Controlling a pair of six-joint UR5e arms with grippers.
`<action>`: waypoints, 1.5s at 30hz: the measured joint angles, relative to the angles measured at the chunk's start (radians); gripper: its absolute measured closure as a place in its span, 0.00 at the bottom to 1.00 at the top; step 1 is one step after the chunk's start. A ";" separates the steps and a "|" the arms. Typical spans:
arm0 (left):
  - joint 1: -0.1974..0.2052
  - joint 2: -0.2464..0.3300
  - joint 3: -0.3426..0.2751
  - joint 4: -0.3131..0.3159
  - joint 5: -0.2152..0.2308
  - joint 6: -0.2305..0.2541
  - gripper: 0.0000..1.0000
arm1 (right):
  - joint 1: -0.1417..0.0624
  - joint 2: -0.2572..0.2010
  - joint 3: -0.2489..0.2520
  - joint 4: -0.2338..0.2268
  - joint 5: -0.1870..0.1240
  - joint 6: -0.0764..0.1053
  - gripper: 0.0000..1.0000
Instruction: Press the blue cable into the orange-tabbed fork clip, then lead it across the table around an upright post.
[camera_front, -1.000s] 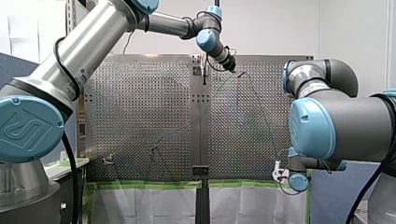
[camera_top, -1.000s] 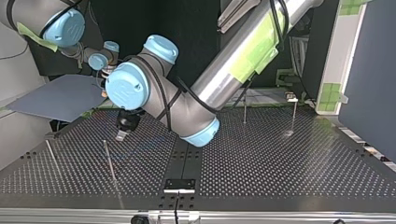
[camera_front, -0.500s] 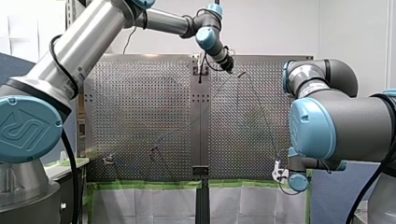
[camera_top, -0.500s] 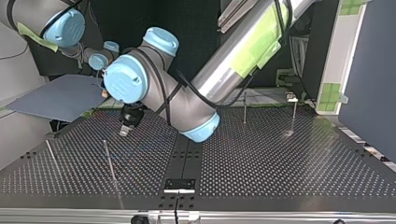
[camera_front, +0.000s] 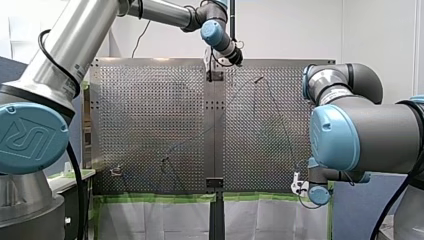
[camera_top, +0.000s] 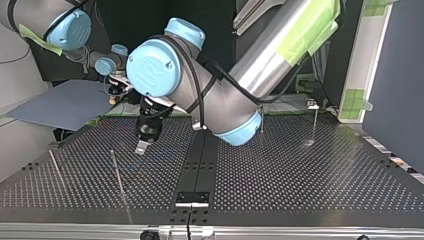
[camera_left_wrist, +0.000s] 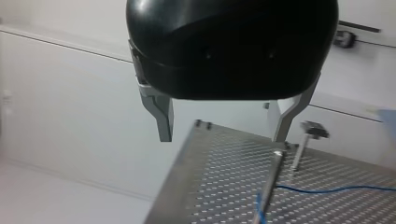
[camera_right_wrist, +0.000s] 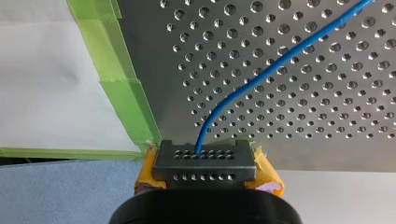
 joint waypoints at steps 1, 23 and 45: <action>0.002 0.010 -0.011 0.010 -0.003 -0.010 0.00 | 0.001 0.000 0.000 0.000 0.000 0.000 1.00; 0.009 0.221 -0.221 0.221 -0.063 -0.120 0.00 | 0.005 0.000 -0.003 0.007 -0.007 -0.007 1.00; 0.015 0.378 -0.428 0.428 -0.119 -0.035 0.00 | 0.008 0.000 -0.005 0.016 -0.011 -0.017 1.00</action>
